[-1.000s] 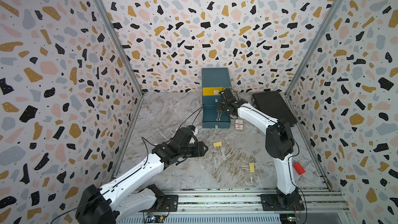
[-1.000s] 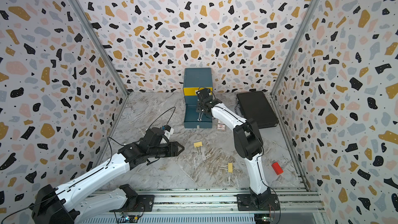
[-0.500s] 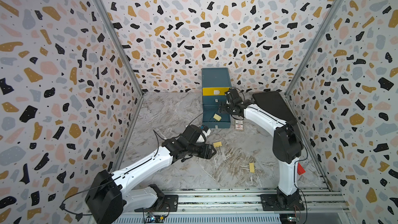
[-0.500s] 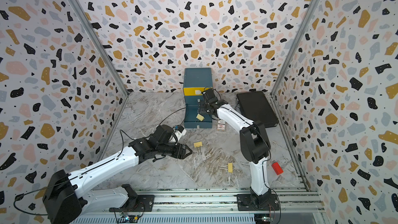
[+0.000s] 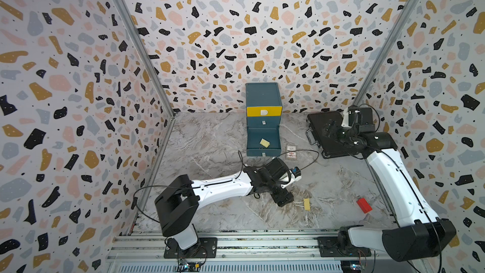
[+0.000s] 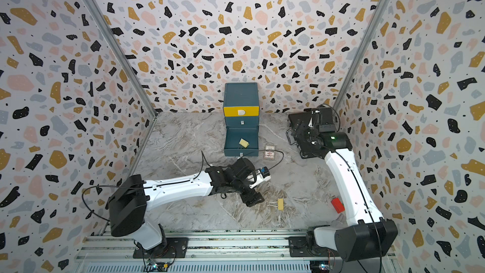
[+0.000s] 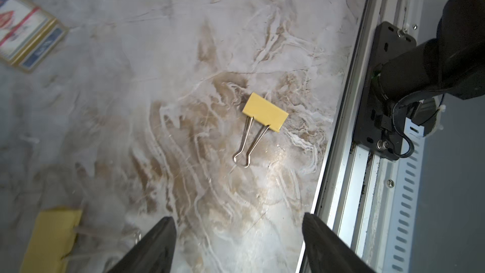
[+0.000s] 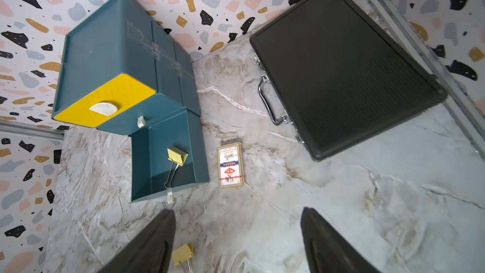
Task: Put the binder clips in the drawer according to color
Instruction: Pick up the binder clip at the center of the board.
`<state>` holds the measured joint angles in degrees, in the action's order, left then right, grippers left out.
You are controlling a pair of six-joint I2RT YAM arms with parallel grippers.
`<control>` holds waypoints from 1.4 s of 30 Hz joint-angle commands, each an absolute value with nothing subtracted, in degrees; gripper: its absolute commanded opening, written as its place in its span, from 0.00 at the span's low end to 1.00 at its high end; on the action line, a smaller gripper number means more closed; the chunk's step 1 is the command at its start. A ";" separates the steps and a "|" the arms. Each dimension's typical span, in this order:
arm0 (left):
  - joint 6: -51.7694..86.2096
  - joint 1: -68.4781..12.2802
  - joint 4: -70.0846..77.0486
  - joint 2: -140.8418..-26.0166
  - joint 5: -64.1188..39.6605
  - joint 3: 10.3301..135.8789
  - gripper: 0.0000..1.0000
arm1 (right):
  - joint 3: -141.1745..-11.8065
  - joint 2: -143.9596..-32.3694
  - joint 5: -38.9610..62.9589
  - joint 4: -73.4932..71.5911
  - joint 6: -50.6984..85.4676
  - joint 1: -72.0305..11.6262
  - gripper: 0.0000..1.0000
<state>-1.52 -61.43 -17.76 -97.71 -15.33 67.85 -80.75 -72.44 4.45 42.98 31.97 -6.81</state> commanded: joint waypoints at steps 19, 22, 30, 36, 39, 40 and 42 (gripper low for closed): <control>-24.18 -67.68 -17.11 -122.60 -17.43 87.47 0.87 | -81.85 -66.18 16.61 52.48 31.80 -2.36 0.80; -24.31 -67.98 -17.55 -124.23 -16.70 88.65 0.86 | -81.74 -66.09 16.69 52.46 32.22 -2.35 0.80; -23.90 -67.96 -18.19 -126.20 -15.58 90.88 0.60 | -80.92 -65.83 16.87 51.97 32.58 -2.36 0.79; -16.93 -66.11 -12.83 -121.84 -12.00 87.67 0.24 | -78.06 -65.57 17.83 50.43 32.73 -2.36 0.74; -12.65 -62.48 -8.60 -117.19 -11.61 84.28 0.24 | -76.38 -65.36 17.94 49.49 32.61 -2.32 0.73; -11.94 -60.95 -8.25 -115.67 -11.68 83.54 0.24 | -75.81 -65.39 17.94 49.00 32.73 -2.34 0.72; -10.77 -58.02 -7.82 -113.12 -12.13 82.50 0.24 | -74.92 -65.39 17.71 48.50 32.99 -2.34 0.71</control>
<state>-14.94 -62.26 -12.91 -118.41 -12.91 83.44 -75.31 -66.67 17.39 49.80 32.58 -2.57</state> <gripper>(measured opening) 0.445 0.716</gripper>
